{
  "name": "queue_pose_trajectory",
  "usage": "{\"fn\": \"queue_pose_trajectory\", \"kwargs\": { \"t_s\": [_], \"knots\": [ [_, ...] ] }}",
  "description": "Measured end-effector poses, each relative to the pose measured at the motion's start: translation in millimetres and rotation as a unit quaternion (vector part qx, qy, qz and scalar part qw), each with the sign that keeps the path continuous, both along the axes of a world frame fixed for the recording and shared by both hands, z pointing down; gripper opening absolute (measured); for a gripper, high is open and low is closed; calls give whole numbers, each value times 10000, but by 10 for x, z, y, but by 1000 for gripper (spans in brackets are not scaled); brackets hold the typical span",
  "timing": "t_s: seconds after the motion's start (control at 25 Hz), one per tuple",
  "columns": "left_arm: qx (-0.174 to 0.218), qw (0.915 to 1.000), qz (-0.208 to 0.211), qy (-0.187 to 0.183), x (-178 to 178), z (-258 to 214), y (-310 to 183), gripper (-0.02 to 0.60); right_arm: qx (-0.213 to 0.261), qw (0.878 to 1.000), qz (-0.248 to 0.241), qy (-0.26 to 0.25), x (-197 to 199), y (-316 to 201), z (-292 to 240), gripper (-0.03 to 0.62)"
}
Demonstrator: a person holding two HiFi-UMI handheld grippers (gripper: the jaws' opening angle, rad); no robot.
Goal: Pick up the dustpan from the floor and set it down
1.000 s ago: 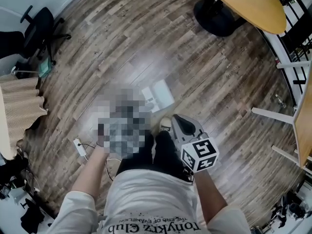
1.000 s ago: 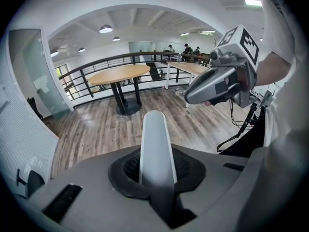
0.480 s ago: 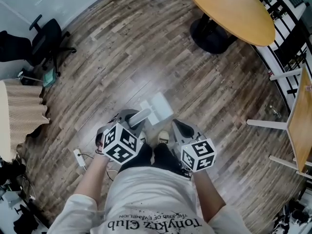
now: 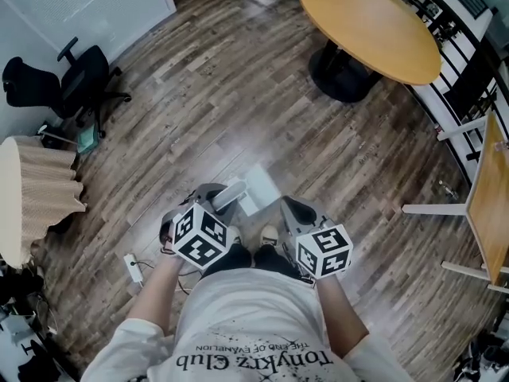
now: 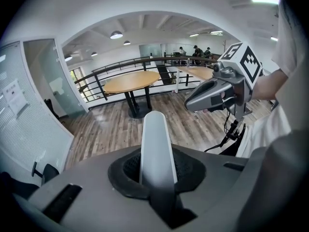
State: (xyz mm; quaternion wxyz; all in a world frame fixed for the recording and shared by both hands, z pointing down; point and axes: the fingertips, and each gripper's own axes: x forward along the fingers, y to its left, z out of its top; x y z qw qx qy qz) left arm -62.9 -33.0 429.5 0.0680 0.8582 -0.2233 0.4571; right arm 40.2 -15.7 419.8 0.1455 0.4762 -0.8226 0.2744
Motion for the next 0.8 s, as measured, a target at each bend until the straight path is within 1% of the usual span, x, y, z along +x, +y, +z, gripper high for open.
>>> {"fn": "queue_pose_trajectory", "kwargs": {
  "t_s": [0.32, 0.6, 0.8],
  "knots": [
    [38, 10000, -39, 15, -57, -113, 64, 80, 108, 9999, -80, -23, -133, 57, -97, 26],
    [6, 10000, -36, 27, -20, -86, 113, 80, 156, 9999, -53, -27, -98, 51, -105, 26],
    [-64, 9999, -111, 37, -6, -93, 108, 80, 133, 9999, -25, -37, -64, 64, -107, 26]
  ]
}}
